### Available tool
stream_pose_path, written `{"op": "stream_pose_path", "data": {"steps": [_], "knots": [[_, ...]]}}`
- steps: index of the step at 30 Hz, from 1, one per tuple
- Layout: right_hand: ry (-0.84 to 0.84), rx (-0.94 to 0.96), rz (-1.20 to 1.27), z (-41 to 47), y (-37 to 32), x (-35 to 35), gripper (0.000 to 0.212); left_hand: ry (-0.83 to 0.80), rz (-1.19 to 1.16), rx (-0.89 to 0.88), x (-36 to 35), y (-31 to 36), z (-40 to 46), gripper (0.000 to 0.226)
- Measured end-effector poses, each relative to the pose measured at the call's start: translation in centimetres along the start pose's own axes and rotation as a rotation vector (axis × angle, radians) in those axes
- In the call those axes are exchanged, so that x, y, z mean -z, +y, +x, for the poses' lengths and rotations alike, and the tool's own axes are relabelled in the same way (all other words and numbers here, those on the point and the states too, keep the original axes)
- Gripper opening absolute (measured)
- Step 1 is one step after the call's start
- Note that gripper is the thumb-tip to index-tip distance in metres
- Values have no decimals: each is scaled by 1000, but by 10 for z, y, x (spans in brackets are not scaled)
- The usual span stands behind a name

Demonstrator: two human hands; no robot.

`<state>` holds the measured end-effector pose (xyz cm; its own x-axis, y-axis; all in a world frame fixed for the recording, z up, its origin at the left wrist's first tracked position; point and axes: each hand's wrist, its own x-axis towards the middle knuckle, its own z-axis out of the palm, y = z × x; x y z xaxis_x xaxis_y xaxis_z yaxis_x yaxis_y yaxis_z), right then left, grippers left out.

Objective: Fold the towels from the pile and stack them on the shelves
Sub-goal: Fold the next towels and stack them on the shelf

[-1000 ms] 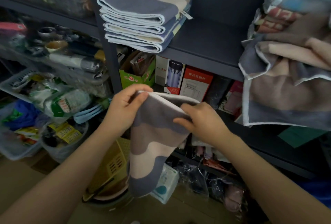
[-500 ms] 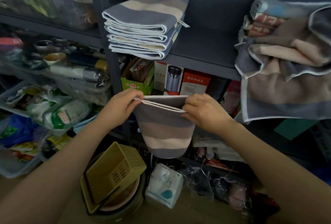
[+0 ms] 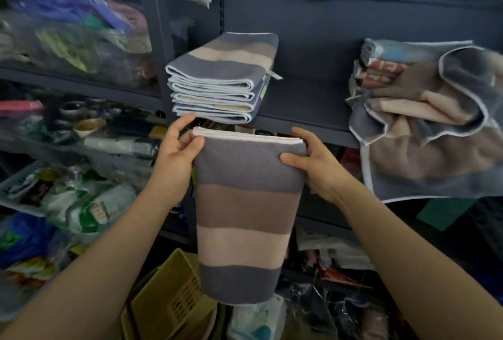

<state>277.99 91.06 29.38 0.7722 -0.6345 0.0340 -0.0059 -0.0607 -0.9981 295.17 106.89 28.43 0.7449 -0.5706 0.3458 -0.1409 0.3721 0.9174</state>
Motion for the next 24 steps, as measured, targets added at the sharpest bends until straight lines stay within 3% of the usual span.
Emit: {"op": "stream_pose_path", "data": {"steps": [3,7,10,14,18,21,24], "knots": [[-37,-14,183,6,-15,-8,17,-11,-192,47,1,16,14,34],[-137,76,397,13,-38,-19,17,-21,-238,7,4,36,25,22],[-191,139,448,24,-62,-26,16,-31,-129,31,6,33,24,15],[-202,168,487,49,-85,-26,15,-141,154,32,8,14,15,46],[-226,120,521,80,-113,-19,18,-96,283,-126,-1,22,27,44],[-216,90,555,112,-141,-6,19,19,379,-342,-14,53,57,37],[-192,97,610,151,-170,8,27,22,446,-432,-33,91,104,27]]}}
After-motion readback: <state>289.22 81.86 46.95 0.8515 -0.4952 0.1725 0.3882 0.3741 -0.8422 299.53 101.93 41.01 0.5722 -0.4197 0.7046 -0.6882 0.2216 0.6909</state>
